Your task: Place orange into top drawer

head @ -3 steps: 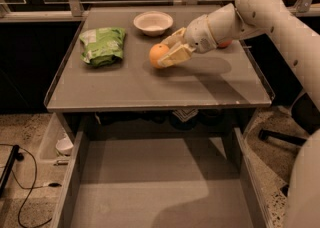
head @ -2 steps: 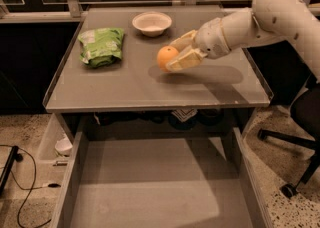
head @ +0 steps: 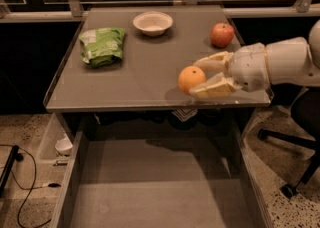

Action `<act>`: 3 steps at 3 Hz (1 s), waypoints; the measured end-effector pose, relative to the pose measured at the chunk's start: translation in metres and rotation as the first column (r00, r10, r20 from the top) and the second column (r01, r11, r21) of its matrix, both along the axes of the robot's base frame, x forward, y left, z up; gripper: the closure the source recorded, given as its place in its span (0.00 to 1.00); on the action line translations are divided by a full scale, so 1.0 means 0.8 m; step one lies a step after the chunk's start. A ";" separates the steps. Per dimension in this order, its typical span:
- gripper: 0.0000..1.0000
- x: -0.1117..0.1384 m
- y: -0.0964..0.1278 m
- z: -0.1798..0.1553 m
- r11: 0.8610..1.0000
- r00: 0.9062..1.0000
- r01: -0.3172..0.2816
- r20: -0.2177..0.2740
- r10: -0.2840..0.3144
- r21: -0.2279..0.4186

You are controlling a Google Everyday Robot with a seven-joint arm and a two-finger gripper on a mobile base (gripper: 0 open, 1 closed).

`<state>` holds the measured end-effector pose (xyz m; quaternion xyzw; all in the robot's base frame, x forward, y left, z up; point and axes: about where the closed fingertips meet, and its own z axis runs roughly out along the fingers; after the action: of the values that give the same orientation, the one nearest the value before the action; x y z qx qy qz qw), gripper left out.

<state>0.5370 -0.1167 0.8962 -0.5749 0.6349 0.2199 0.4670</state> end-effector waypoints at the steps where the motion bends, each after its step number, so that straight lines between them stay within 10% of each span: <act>1: 1.00 -0.082 -0.021 -0.004 1.000 0.999 0.017 0.031 -0.017 0.006; 2: 1.00 -0.155 -0.050 -0.003 0.999 0.997 0.048 0.063 -0.048 -0.002; 3: 1.00 -0.166 -0.071 -0.003 0.996 0.994 0.086 0.070 -0.086 -0.008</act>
Offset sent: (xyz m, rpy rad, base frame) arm -0.1991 -0.0854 -0.0028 -0.0145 -0.1006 -0.1167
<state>0.4040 -0.1732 0.8936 -0.5569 0.6435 0.1758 0.4949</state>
